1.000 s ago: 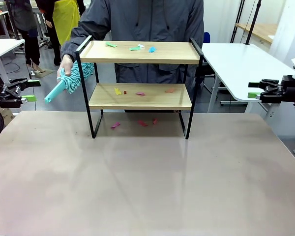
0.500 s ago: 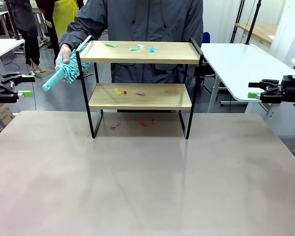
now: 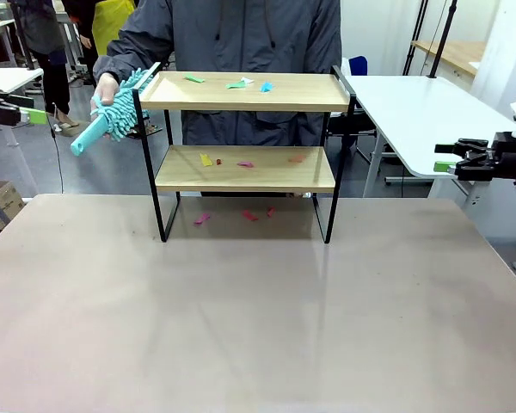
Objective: Clean the shelf.
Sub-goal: Pick up the Duster handed by the human.
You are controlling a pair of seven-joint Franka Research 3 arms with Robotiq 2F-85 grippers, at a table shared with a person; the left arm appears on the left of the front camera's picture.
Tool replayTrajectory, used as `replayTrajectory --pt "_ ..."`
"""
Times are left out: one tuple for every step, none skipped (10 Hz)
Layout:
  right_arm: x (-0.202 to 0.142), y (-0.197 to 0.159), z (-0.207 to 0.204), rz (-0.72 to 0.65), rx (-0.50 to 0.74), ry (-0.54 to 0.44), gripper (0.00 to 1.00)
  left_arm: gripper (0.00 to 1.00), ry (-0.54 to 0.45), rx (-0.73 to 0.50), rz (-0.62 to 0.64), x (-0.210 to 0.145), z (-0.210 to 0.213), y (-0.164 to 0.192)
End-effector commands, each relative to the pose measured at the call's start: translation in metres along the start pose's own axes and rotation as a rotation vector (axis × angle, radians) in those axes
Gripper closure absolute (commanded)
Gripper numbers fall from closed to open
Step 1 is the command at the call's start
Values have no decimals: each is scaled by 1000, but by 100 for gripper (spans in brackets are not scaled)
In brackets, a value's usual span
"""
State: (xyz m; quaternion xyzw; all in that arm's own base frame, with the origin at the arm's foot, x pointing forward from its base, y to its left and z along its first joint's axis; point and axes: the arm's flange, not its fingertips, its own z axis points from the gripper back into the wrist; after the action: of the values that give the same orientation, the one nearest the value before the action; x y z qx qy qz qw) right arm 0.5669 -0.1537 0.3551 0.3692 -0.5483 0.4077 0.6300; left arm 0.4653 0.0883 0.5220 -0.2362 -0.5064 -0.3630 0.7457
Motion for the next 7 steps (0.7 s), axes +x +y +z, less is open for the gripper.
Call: replayTrajectory --pt "2 0 -1 4 2 -1 0 0 61 41 102 8 1 -19" --pt "2 0 -1 4 2 -1 0 0 0 0 0 0 0 0" --pt "2 0 -1 4 2 -1 0 0 0 0 0 0 0 0" --pt "2 0 -1 4 2 -1 0 0 0 0 0 0 0 0" --pt "2 0 -1 4 2 -1 0 0 31 25 40 7 -1 -9" --pt "2 0 -1 4 2 -1 0 0 64 66 56 16 0 -22" --pt "2 0 -1 4 2 -1 0 0 103 91 92 32 2 -42"
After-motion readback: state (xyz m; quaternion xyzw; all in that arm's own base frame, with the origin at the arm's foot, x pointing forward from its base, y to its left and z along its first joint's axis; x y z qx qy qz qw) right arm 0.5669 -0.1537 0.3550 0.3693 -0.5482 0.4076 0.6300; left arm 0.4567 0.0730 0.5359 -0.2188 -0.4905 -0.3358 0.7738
